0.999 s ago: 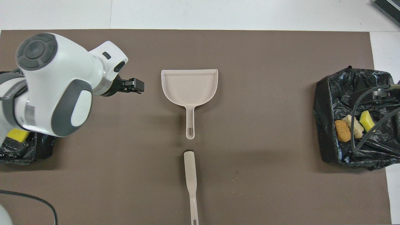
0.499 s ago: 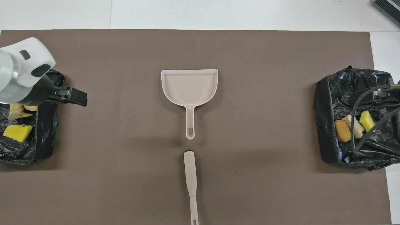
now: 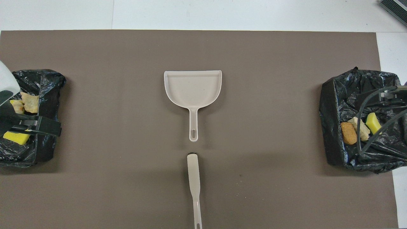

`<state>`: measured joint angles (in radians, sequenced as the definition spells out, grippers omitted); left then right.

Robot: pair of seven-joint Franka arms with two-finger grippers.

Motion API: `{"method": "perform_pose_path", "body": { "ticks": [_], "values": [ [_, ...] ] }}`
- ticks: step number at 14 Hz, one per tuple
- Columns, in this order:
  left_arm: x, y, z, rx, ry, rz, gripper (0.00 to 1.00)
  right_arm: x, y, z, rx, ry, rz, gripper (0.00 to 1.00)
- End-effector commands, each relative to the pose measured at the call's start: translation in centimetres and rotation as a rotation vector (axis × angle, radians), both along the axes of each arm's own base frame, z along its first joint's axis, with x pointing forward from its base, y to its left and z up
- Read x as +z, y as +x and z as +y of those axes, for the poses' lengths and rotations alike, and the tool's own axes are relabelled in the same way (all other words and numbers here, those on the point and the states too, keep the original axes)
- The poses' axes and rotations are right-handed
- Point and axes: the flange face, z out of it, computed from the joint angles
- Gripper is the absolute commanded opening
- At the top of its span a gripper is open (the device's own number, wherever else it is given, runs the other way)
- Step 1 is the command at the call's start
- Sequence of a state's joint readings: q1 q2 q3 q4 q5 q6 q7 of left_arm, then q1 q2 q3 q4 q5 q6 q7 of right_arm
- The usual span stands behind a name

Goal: Sweep and dump trash in bin

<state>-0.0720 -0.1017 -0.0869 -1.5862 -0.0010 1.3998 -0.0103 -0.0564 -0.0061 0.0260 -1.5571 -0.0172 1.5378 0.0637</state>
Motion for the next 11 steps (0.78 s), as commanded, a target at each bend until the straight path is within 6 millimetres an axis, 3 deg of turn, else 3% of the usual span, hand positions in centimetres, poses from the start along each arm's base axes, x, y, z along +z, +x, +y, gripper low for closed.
{"method": "perform_pose_path", "body": {
  "ticks": [1, 5, 7, 11],
  "values": [
    [0.6, -0.7, 0.1, 0.002, 0.007, -0.006, 1.00, 0.3, -0.4, 0.0, -0.018, 0.015, 0.003, 1.00],
    [0.3, 0.1, 0.1, -0.001, -0.010, -0.010, 1.00, 0.3, -0.4, 0.1, -0.015, 0.015, 0.003, 1.00],
    [0.5, 1.0, 1.5, 0.025, -0.006, -0.010, 1.00, 0.4, -0.4, 0.1, -0.016, 0.015, 0.002, 1.00],
    [0.7, 1.5, 1.4, 0.024, -0.007, -0.022, 1.00, 0.3, -0.5, 0.1, -0.013, 0.015, 0.006, 1.00]
  ]
}}
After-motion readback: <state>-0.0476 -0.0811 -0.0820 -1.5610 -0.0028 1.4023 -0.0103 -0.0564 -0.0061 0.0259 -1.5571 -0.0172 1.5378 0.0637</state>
